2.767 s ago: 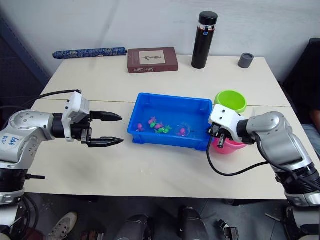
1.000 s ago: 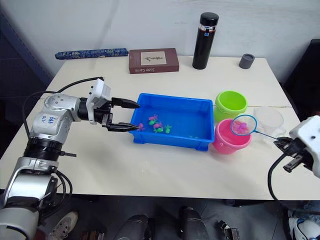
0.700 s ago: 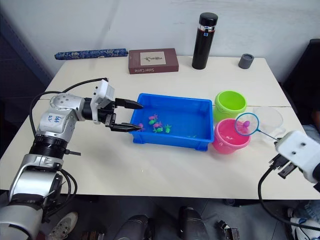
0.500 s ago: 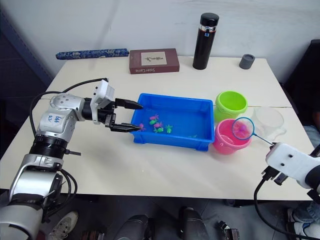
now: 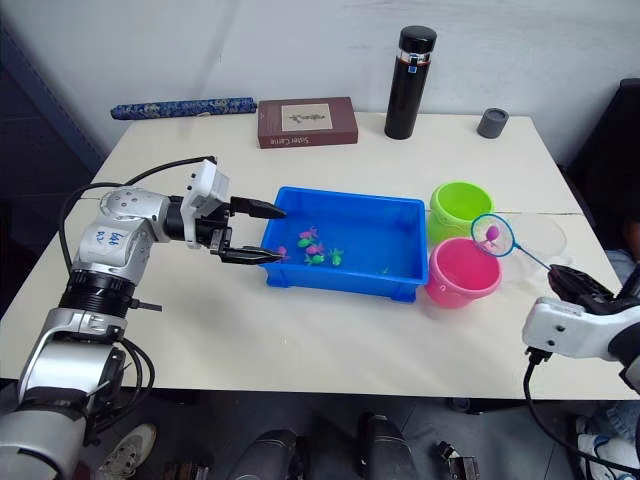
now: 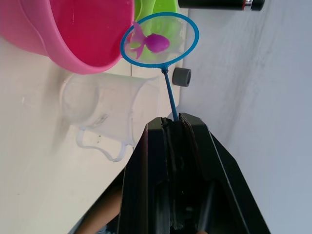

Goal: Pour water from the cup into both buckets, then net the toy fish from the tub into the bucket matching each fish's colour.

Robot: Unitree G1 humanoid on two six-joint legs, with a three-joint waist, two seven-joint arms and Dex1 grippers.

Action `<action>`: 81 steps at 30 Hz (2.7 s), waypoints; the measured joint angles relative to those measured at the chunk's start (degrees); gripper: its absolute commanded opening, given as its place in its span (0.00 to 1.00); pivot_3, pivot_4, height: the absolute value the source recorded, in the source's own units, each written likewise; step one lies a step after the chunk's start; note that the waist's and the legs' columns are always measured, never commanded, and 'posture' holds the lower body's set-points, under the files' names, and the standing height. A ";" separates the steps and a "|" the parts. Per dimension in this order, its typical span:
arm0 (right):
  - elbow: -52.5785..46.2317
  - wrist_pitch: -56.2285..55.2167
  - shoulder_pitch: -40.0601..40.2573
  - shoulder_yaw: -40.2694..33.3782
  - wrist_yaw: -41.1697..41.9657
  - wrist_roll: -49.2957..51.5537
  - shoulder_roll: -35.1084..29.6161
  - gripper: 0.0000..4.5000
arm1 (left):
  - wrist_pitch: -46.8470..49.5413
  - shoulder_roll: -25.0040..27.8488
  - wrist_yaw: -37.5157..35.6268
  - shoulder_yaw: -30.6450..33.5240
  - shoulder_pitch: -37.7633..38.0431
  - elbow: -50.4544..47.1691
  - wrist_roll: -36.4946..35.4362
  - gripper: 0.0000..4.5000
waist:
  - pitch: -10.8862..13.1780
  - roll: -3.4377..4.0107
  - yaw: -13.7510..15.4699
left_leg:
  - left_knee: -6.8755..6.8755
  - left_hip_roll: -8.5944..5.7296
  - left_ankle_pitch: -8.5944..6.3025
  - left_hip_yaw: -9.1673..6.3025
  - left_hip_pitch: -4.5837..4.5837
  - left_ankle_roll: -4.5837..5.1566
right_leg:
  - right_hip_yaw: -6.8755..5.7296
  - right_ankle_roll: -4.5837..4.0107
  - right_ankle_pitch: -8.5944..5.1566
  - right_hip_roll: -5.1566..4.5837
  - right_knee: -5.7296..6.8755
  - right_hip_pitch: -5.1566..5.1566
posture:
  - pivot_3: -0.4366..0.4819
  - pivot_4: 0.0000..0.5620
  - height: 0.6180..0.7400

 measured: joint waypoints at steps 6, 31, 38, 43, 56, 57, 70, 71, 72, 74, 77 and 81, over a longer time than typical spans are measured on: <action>1.99 -7.44 1.55 -0.06 -5.77 -4.58 2.48 0.00 | 0.08 0.00 0.12 0.02 0.40 -0.06 -0.01 0.99 | 0.00 0.00 -0.11 | 0.01 -0.01 0.00 0.02 0.03 0.00 | 0.06 0.00 0.00 0.00 0.03 0.01 | 0.48 0.27 1.00; 5.36 -14.08 2.55 -0.44 -15.33 -15.24 5.23 0.00 | 0.02 0.00 0.09 0.03 0.40 -0.07 0.00 0.99 | 0.00 0.00 -0.08 | 0.00 0.01 0.01 0.04 0.05 -0.01 | 0.11 -0.02 -0.01 0.03 0.07 0.02 | 0.48 0.27 1.00; 5.36 -15.02 3.31 -0.46 -19.27 -18.07 5.53 0.00 | 0.02 0.00 0.10 0.03 0.40 -0.07 0.00 0.99 | 0.00 0.00 -0.13 | 0.00 0.01 0.01 0.05 0.07 -0.01 | 0.12 -0.03 -0.02 0.04 0.09 0.02 | 0.48 0.27 1.00; 4.94 -18.44 4.34 -0.53 -24.37 -20.41 5.57 0.00 | 0.01 0.00 0.10 0.03 0.40 -0.07 0.00 0.99 | 0.00 0.00 -0.13 | 0.00 0.00 0.02 0.05 0.07 -0.01 | 0.13 -0.03 -0.02 0.04 0.09 0.02 | 0.48 0.27 1.00; 5.26 -17.93 6.10 -0.20 -30.74 -27.52 8.15 0.00 | 0.01 0.01 0.10 0.04 0.41 -0.24 0.00 0.99 | 0.00 0.00 -0.17 | 0.00 0.01 0.02 0.05 0.07 -0.01 | 0.16 -0.04 -0.03 0.07 0.09 0.02 | 0.48 0.27 1.00; 5.26 -17.92 5.98 -0.16 -30.74 -27.36 8.15 0.00 | 0.01 0.01 0.10 0.04 0.42 -0.26 -0.01 0.99 | 0.00 0.00 -0.18 | 0.00 0.01 0.02 0.05 0.07 -0.01 | 0.16 -0.04 -0.03 0.07 0.09 0.02 | 0.48 0.27 1.00; -2.56 9.77 -20.05 11.16 -1.29 12.96 2.73 0.00 | 0.75 4.15 2.75 3.66 2.60 -1.50 -0.06 0.99 | 0.00 0.00 -1.47 | 0.01 0.13 0.04 0.04 0.14 -0.01 | 0.15 -0.11 -0.06 0.11 0.21 0.03 | 0.48 0.27 1.00; -2.51 14.21 -23.63 12.91 0.62 16.01 3.09 0.00 | 1.28 5.24 3.26 4.57 3.95 -2.55 -0.13 0.99 | 0.00 0.00 -1.72 | 0.03 0.13 0.04 0.06 0.16 -0.01 | 0.17 -0.11 -0.06 0.10 0.21 0.03 | 0.48 0.27 1.00; -2.40 19.99 -27.95 14.37 2.55 19.38 3.25 0.00 | 2.05 5.99 3.94 5.38 5.35 -3.52 -0.18 0.99 | 0.00 0.01 -1.80 | 0.04 0.12 0.04 0.07 0.16 -0.01 | 0.16 -0.11 -0.06 0.02 0.24 0.03 | 0.48 0.27 1.00; -1.65 29.13 -35.13 17.70 5.92 24.84 3.11 0.00 | 3.41 7.96 4.99 6.77 8.31 -6.19 -0.30 0.99 | 0.00 0.00 -1.64 | 0.03 0.14 0.04 0.00 0.16 -0.01 | 0.12 -0.14 -0.08 0.01 0.26 0.00 | 0.48 0.27 1.00; -0.75 38.14 -40.65 21.21 9.45 30.18 3.03 0.00 | 5.13 9.97 6.33 8.11 11.47 -9.34 -0.46 0.99 | 0.00 0.00 -0.84 | 0.01 0.13 0.05 -0.15 0.05 -0.03 | -0.03 -0.20 -0.11 -0.07 0.24 -0.05 | 0.48 0.27 1.00; 3.01 51.00 -51.31 27.70 14.65 38.11 3.04 0.00 | 7.85 12.27 8.21 11.14 16.52 -13.61 -1.34 0.99 | 0.00 0.00 -1.38 | 0.02 0.06 0.03 -0.15 0.05 -0.02 | -0.02 -0.19 -0.10 -0.22 0.22 -0.06 | 0.48 0.27 1.00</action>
